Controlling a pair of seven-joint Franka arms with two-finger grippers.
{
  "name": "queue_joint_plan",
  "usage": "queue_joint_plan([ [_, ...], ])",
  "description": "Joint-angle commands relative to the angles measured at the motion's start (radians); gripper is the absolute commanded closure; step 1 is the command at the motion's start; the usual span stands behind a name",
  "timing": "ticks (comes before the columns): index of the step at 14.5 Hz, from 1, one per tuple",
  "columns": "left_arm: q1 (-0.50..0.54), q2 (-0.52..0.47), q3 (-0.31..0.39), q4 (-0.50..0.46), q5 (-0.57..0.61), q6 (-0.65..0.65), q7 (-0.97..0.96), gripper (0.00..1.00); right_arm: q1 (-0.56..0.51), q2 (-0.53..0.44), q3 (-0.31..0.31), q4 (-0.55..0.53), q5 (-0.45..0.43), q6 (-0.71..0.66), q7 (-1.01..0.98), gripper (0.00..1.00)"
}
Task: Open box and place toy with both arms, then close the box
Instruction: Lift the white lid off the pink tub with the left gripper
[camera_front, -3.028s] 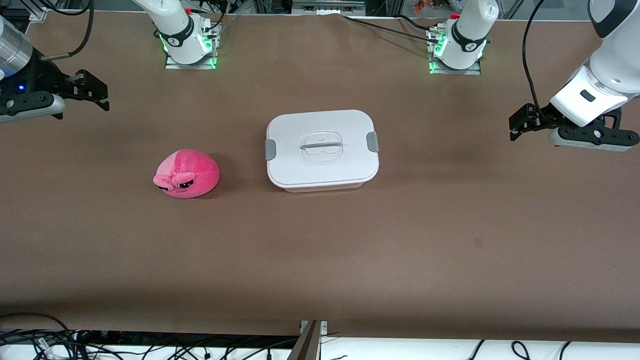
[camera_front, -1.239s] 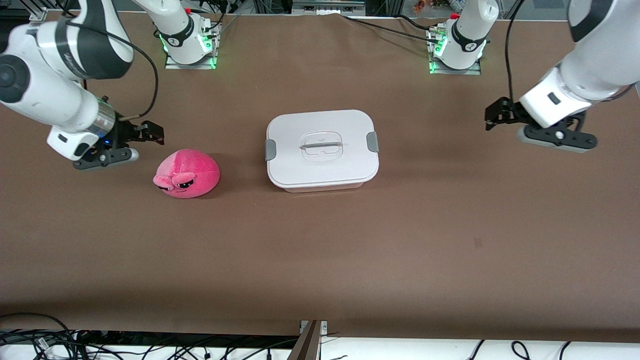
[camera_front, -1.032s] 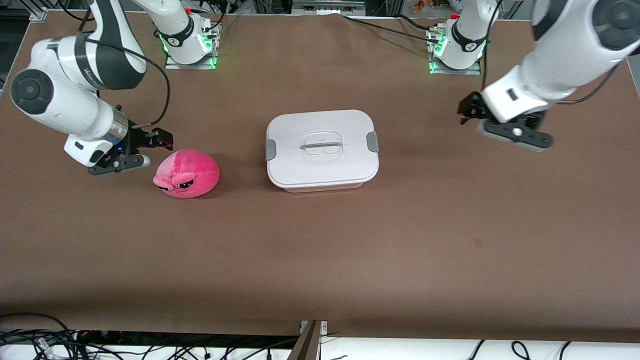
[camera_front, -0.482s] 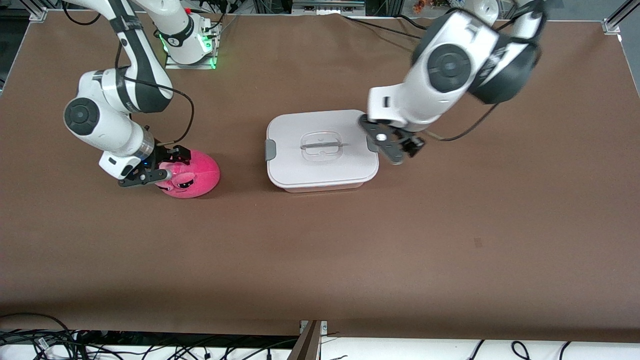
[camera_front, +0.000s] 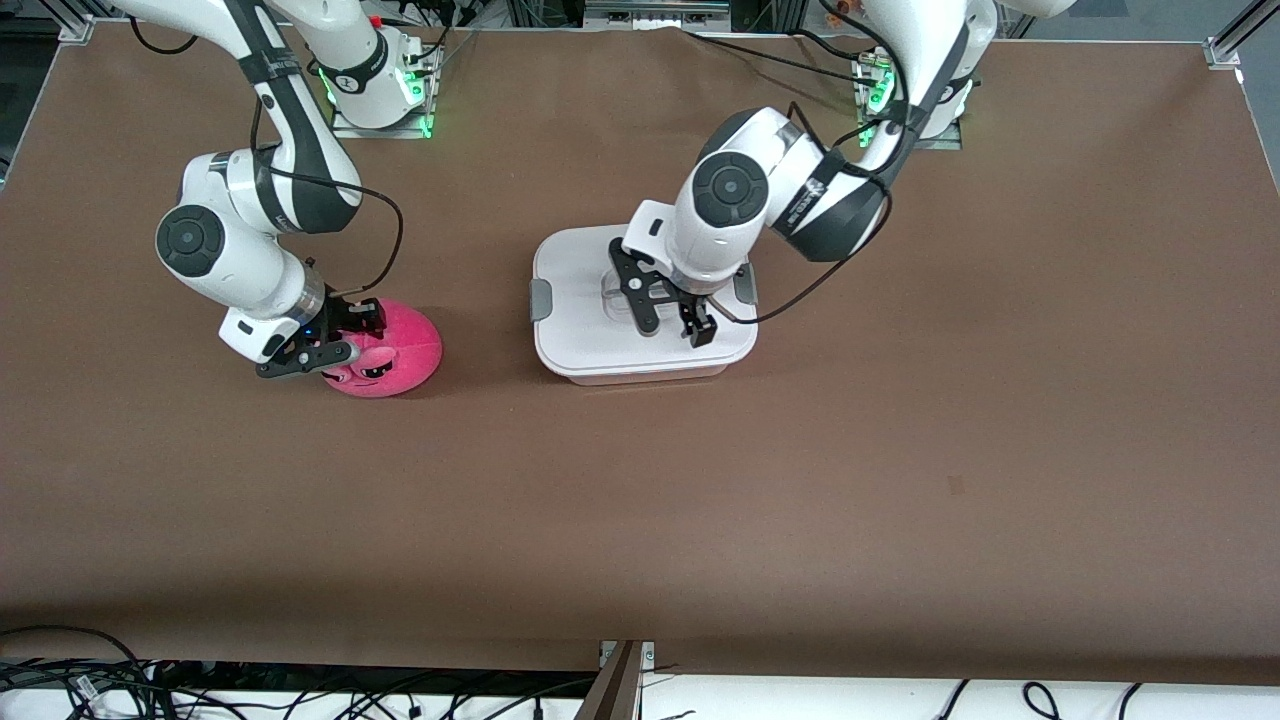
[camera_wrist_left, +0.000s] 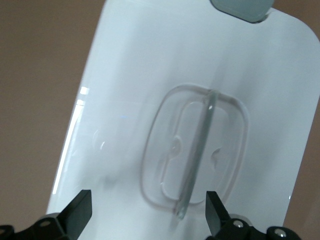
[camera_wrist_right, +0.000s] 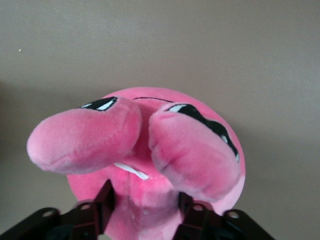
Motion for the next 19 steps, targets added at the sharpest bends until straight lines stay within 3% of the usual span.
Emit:
queue_joint_plan([
  [1, -0.036, 0.020, -0.001, 0.035, -0.012, -0.011, 0.031, 0.00, 0.004, -0.008, -0.004, -0.002, 0.013, 0.004, -0.029, 1.00],
  [2, -0.041, 0.023, -0.001, 0.035, -0.007, -0.011, 0.044, 0.00, 0.004, -0.010, -0.004, -0.001, 0.010, 0.001, -0.032, 1.00],
  [3, -0.040, 0.023, -0.001, 0.033, -0.007, -0.008, 0.051, 0.32, 0.004, -0.013, -0.004, 0.001, 0.010, 0.001, -0.049, 1.00],
  [4, -0.041, 0.024, -0.001, 0.030, -0.009, 0.008, 0.050, 0.58, 0.004, -0.016, -0.006, 0.004, 0.010, 0.001, -0.066, 1.00],
  [6, -0.040, 0.021, -0.001, 0.029, -0.016, 0.021, 0.048, 0.92, 0.004, -0.030, -0.009, 0.016, 0.010, -0.002, -0.100, 1.00],
  [7, -0.041, 0.020, -0.001, 0.029, -0.018, 0.019, 0.051, 1.00, 0.004, -0.037, -0.010, 0.024, 0.008, -0.018, -0.118, 1.00],
  [12, -0.040, 0.002, -0.014, 0.027, -0.017, 0.004, 0.091, 1.00, 0.004, -0.047, -0.020, 0.174, -0.007, -0.189, -0.200, 1.00],
  [19, -0.004, -0.153, -0.034, 0.044, -0.023, -0.227, 0.107, 1.00, 0.015, -0.031, -0.011, 0.381, -0.056, -0.421, -0.243, 1.00],
])
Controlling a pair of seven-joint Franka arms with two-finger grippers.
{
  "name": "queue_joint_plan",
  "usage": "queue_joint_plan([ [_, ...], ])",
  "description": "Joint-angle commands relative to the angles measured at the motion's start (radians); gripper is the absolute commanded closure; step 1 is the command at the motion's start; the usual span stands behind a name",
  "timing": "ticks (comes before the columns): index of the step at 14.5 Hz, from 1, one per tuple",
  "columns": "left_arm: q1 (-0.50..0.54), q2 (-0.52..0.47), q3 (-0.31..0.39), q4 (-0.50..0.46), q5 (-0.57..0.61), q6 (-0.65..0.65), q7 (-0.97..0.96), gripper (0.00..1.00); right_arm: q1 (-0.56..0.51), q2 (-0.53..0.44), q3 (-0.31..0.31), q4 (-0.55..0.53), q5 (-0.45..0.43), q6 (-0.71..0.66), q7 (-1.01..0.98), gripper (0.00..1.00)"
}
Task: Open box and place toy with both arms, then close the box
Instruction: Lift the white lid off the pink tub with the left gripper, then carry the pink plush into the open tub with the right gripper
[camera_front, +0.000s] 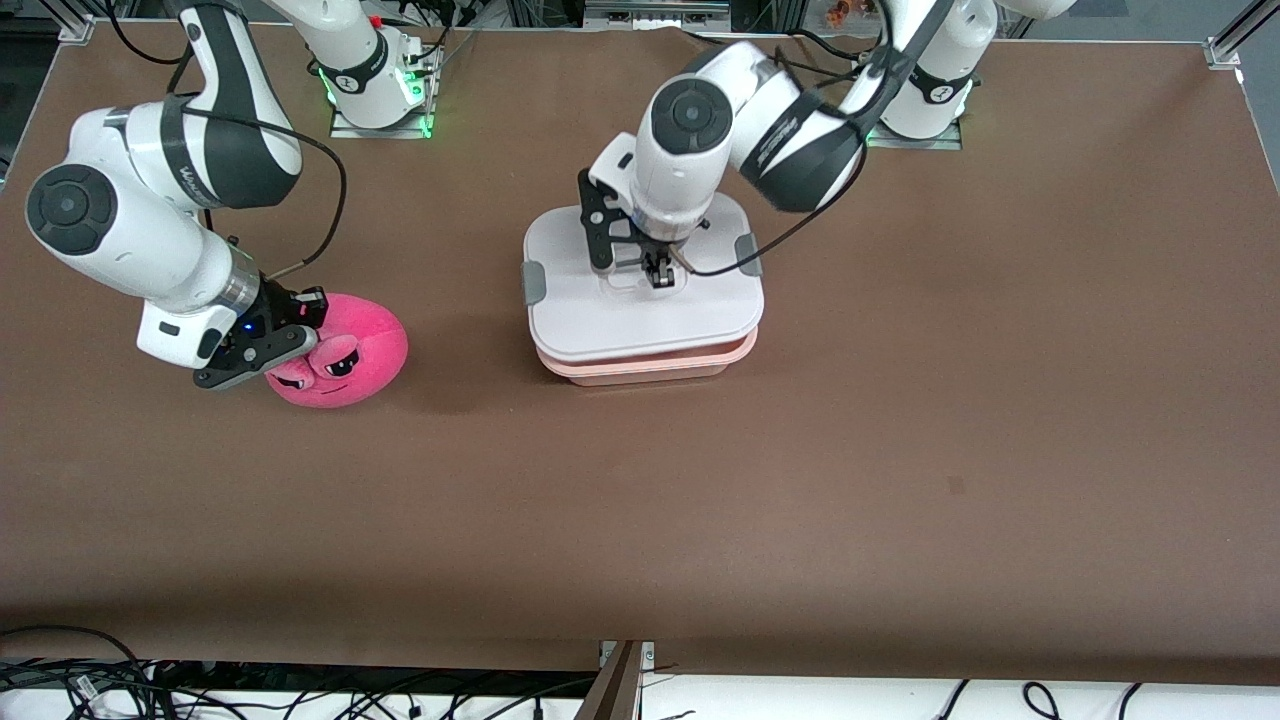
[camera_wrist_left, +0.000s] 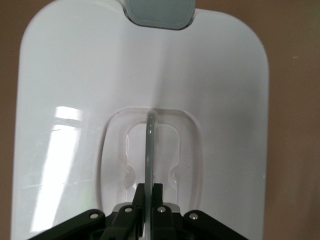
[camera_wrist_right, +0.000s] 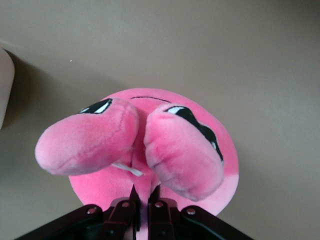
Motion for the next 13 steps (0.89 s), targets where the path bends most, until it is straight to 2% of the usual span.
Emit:
queue_joint_plan([
  [1, 0.055, -0.071, -0.006, 0.009, -0.021, -0.135, 0.017, 1.00, 0.021, 0.010, 0.002, 0.080, -0.016, -0.078, -0.027, 1.00],
  [5, 0.175, -0.094, -0.004, 0.058, -0.015, -0.347, 0.031, 1.00, 0.117, 0.010, 0.004, 0.135, -0.042, -0.159, -0.074, 1.00],
  [9, 0.369, -0.152, -0.003, 0.064, -0.007, -0.467, 0.118, 1.00, 0.272, 0.010, 0.004, 0.177, -0.075, -0.164, -0.236, 1.00],
  [13, 0.529, -0.180, -0.001, 0.064, -0.013, -0.516, 0.239, 1.00, 0.424, 0.022, 0.004, 0.220, -0.131, -0.169, -0.401, 1.00],
])
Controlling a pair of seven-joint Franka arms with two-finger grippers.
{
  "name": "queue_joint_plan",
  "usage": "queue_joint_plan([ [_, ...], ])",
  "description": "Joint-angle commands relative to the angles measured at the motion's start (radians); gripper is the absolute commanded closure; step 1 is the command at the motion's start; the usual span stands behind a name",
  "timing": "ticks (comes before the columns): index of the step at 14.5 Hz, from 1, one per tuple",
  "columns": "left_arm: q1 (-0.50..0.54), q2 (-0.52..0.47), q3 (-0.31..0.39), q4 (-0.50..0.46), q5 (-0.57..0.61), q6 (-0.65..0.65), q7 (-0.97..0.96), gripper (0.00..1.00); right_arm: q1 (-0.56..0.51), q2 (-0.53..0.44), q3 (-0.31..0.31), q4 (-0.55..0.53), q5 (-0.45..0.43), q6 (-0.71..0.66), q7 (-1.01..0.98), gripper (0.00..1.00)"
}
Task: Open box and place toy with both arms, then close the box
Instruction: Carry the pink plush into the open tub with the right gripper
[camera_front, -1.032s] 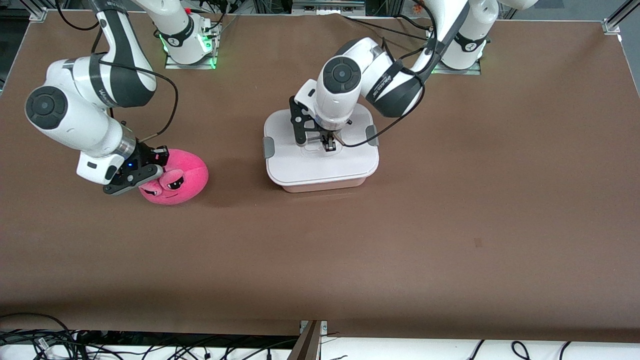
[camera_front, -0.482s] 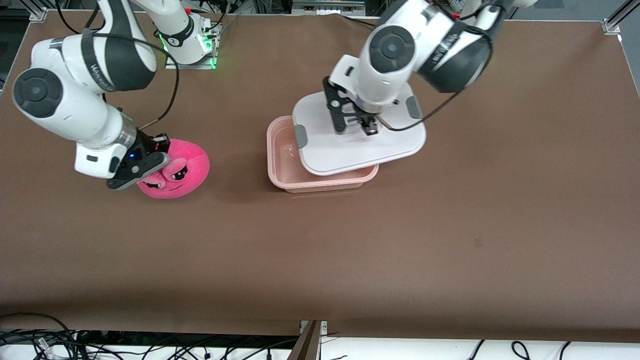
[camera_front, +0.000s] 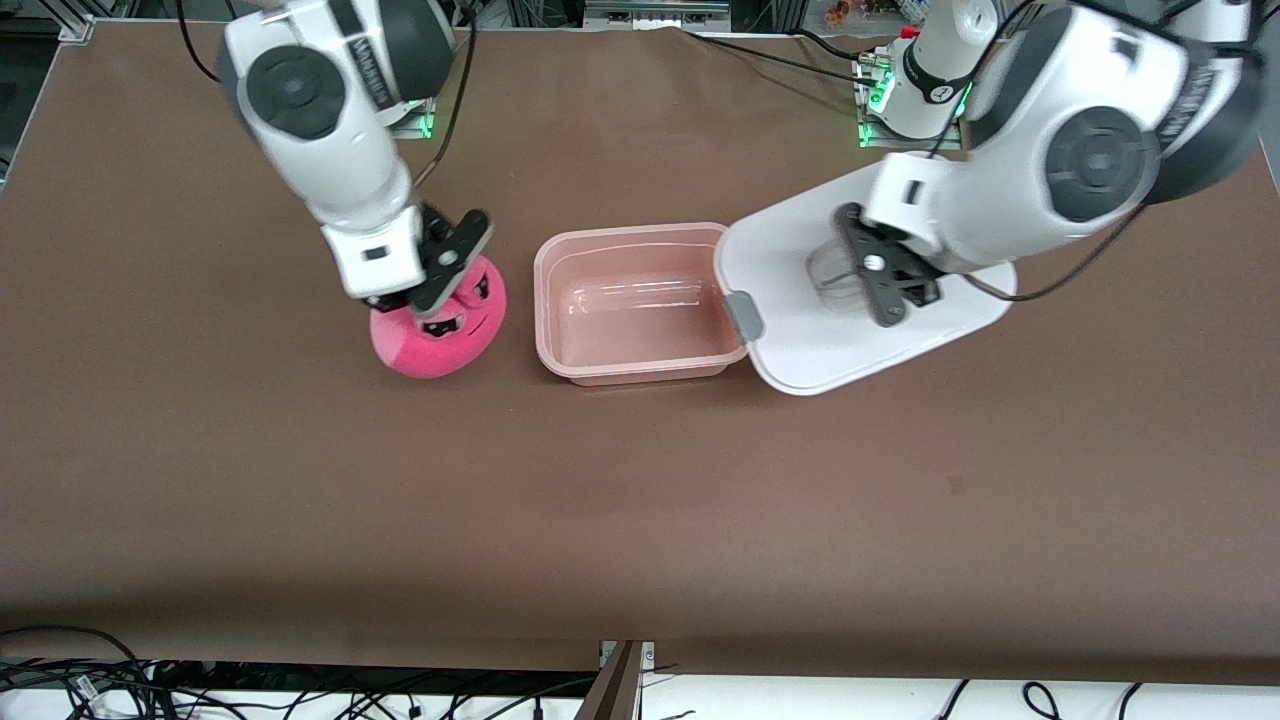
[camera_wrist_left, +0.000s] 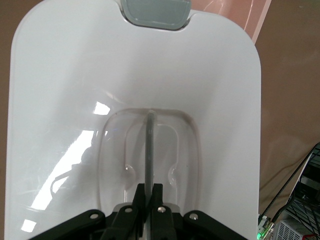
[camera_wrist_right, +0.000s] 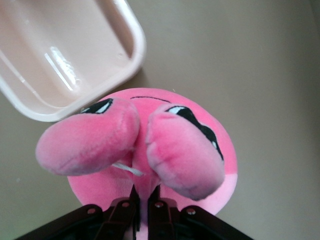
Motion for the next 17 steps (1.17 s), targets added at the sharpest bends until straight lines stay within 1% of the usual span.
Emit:
queue_joint_plan([
  [1, 0.105, -0.013, -0.012, 0.004, -0.013, -0.053, 0.107, 1.00, 0.106, 0.019, -0.012, 0.045, -0.029, -0.046, -0.098, 1.00],
  [3, 0.148, -0.007, -0.014, 0.004, -0.021, -0.053, 0.131, 1.00, 0.196, 0.042, -0.012, 0.046, -0.039, -0.054, -0.098, 1.00],
  [5, 0.153, -0.007, -0.011, 0.003, -0.020, -0.054, 0.135, 1.00, 0.262, 0.089, -0.012, 0.060, -0.068, -0.046, -0.092, 1.00],
  [7, 0.162, -0.007, -0.012, 0.003, -0.020, -0.056, 0.137, 1.00, 0.279, 0.158, -0.012, 0.118, -0.073, -0.046, -0.091, 1.00],
  [9, 0.162, -0.005, -0.012, 0.003, -0.020, -0.056, 0.151, 1.00, 0.311, 0.213, -0.013, 0.153, -0.078, -0.043, -0.088, 1.00],
  [10, 0.160, -0.005, -0.012, 0.003, -0.020, -0.056, 0.152, 1.00, 0.318, 0.243, -0.013, 0.173, -0.091, -0.042, -0.088, 1.00],
  [14, 0.160, -0.005, -0.012, 0.003, -0.021, -0.056, 0.154, 1.00, 0.327, 0.341, -0.013, 0.256, -0.093, -0.040, -0.086, 1.00],
  [17, 0.164, -0.004, -0.012, 0.003, -0.023, -0.056, 0.154, 1.00, 0.328, 0.390, -0.013, 0.263, -0.098, -0.007, -0.062, 1.00],
])
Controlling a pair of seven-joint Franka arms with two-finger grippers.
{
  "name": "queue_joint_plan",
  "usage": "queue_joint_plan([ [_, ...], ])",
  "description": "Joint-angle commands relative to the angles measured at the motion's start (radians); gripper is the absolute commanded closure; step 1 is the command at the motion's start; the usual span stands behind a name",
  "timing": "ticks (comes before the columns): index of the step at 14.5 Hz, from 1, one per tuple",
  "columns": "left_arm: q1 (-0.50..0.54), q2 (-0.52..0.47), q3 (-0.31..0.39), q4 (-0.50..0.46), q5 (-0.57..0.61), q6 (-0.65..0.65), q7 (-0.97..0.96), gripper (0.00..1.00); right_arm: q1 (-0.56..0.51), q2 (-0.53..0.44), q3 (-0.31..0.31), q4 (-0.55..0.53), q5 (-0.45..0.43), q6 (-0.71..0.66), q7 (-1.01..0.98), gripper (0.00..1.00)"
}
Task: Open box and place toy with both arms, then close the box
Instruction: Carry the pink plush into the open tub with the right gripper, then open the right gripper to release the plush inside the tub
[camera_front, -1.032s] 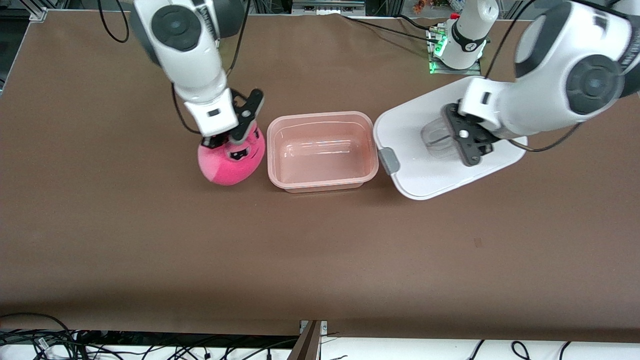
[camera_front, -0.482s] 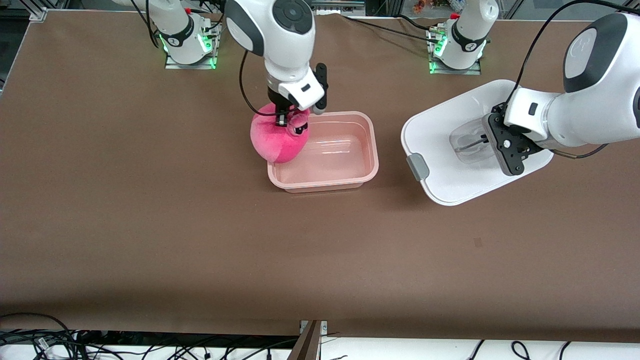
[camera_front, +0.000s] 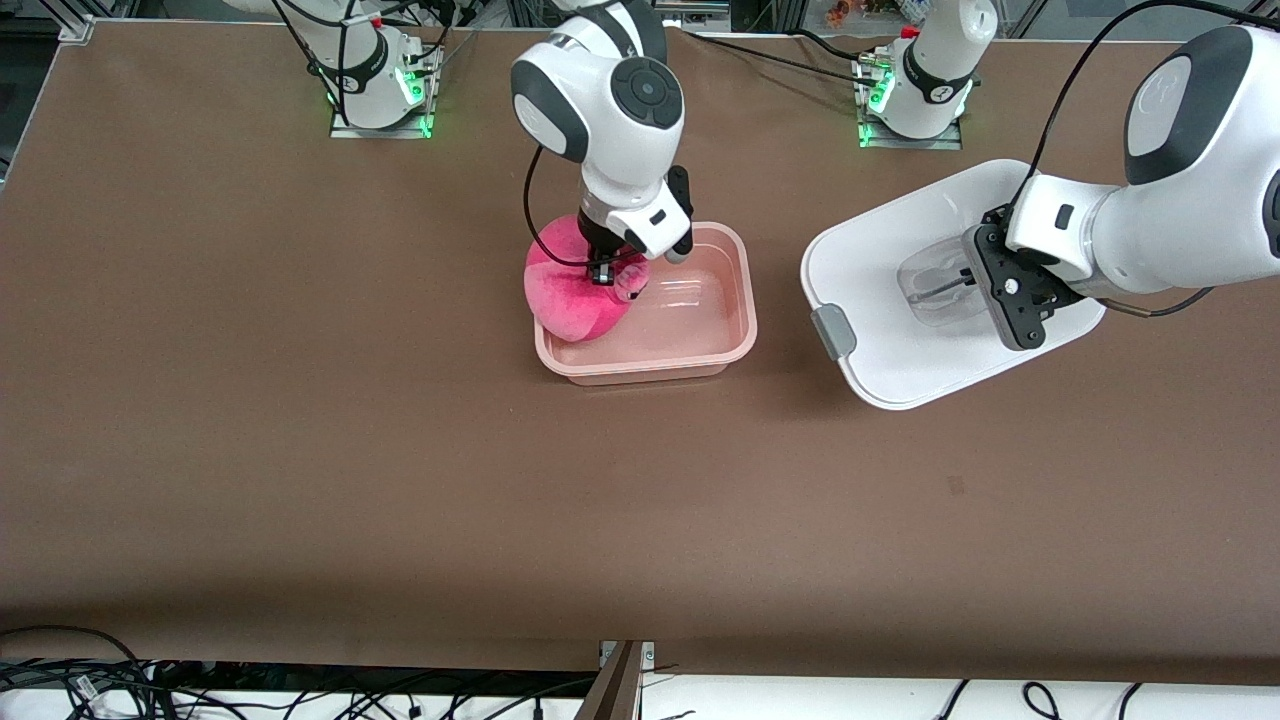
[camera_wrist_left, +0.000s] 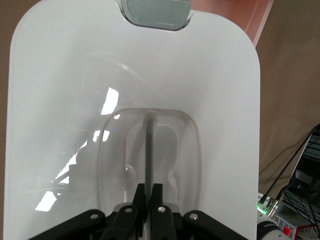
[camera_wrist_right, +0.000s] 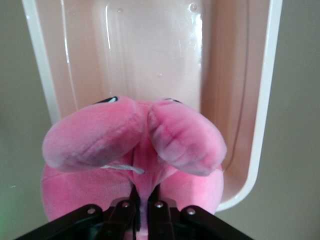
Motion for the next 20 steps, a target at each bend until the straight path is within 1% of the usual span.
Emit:
queue_joint_plan([
  [1, 0.013, -0.004, -0.005, 0.004, -0.022, -0.013, 0.023, 1.00, 0.015, 0.067, -0.013, 0.037, -0.025, 0.019, 0.023, 1.00],
  [4, 0.013, -0.002, -0.005, 0.004, -0.022, -0.013, 0.023, 1.00, 0.041, 0.114, -0.014, 0.037, -0.040, 0.076, 0.093, 1.00],
  [6, 0.011, -0.002, -0.007, 0.005, -0.022, -0.011, 0.022, 1.00, 0.051, 0.138, -0.014, 0.037, -0.069, 0.099, 0.135, 1.00],
  [9, 0.011, -0.002, -0.007, 0.005, -0.029, -0.010, 0.023, 1.00, 0.054, 0.148, -0.017, 0.037, -0.071, 0.101, 0.141, 1.00],
  [11, 0.011, -0.002, -0.005, 0.005, -0.038, -0.010, 0.022, 1.00, 0.045, 0.153, -0.019, 0.037, -0.066, 0.125, 0.146, 1.00],
  [12, 0.011, -0.002, -0.005, 0.005, -0.038, -0.010, 0.022, 1.00, 0.043, 0.153, -0.019, 0.037, -0.065, 0.144, 0.161, 0.32],
  [13, 0.011, -0.002, -0.005, 0.005, -0.038, -0.010, 0.022, 1.00, 0.043, 0.155, -0.020, 0.037, -0.062, 0.163, 0.191, 0.00],
  [16, 0.010, 0.001, -0.005, 0.005, -0.039, -0.007, 0.017, 1.00, 0.043, 0.151, -0.014, 0.043, -0.054, 0.228, 0.310, 0.00],
  [18, 0.009, 0.006, -0.005, 0.005, -0.039, -0.007, 0.019, 1.00, 0.046, 0.144, -0.014, 0.070, -0.007, 0.222, 0.348, 0.00],
  [20, 0.011, 0.006, -0.005, 0.005, -0.038, -0.007, 0.020, 1.00, 0.045, 0.121, -0.020, 0.074, 0.052, 0.219, 0.365, 0.00],
])
